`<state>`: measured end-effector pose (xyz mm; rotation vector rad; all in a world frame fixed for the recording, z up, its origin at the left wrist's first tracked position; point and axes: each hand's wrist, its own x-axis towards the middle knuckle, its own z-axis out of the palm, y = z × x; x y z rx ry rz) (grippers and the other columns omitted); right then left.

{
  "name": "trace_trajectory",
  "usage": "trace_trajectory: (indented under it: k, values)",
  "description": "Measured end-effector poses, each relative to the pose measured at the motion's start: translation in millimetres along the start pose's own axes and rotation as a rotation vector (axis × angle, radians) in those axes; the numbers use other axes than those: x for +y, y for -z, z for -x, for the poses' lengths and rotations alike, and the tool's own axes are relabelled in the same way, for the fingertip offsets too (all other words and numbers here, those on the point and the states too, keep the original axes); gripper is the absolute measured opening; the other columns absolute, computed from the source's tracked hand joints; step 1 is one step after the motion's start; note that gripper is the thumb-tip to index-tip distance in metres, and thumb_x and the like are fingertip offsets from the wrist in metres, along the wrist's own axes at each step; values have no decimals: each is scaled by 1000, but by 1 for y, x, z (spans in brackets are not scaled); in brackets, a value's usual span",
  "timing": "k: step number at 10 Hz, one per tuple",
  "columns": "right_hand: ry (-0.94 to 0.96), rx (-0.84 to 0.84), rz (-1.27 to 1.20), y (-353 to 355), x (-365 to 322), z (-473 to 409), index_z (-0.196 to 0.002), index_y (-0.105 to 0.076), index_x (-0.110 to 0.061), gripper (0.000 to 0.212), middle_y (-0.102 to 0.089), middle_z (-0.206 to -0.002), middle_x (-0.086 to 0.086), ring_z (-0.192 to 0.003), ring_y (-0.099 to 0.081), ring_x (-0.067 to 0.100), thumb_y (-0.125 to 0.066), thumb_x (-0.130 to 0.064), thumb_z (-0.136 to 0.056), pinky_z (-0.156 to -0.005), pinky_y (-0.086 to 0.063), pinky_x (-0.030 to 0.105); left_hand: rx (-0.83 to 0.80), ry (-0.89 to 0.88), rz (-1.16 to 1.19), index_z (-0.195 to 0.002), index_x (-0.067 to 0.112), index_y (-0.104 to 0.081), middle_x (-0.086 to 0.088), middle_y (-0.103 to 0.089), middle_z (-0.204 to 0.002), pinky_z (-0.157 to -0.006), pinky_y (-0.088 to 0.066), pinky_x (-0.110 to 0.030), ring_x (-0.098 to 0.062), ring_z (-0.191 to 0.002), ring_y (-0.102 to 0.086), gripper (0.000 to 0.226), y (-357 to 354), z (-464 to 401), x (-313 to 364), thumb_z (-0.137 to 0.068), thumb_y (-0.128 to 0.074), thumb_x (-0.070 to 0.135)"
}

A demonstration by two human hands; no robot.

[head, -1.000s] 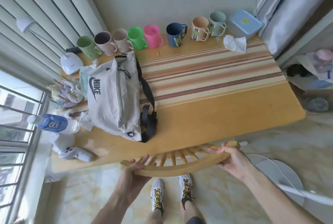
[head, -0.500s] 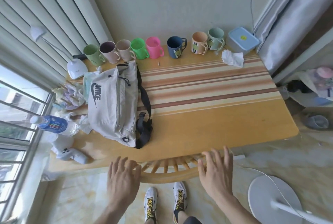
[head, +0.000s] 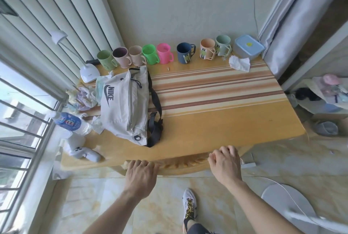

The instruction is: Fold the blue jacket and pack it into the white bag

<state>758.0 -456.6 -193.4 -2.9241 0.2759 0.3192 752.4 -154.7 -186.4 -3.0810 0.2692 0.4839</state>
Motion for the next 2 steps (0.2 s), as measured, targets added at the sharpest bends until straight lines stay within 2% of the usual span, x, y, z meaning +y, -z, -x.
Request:
trace_trajectory:
  k: [1, 2]
  values:
    - [24, -109, -161, 12, -6, 13, -101, -68, -16, 33, -63, -104, 1, -116, -48, 26, -43, -37, -102, -93, -45, 38, 34, -64, 112, -101, 28, -70, 1, -73, -98, -96, -48, -39, -27, -99, -65, 40, 6, 18, -6, -100, -32, 39]
    - [78, -53, -252, 19, -19, 52, -110, -65, -17, 22, -60, -114, 0, -116, -53, 23, -52, -32, -100, -96, -45, 37, 12, -98, 271, -135, 20, -59, -4, -61, -138, -111, -41, -42, -28, -134, -51, 46, 14, 39, -11, -104, -33, 42]
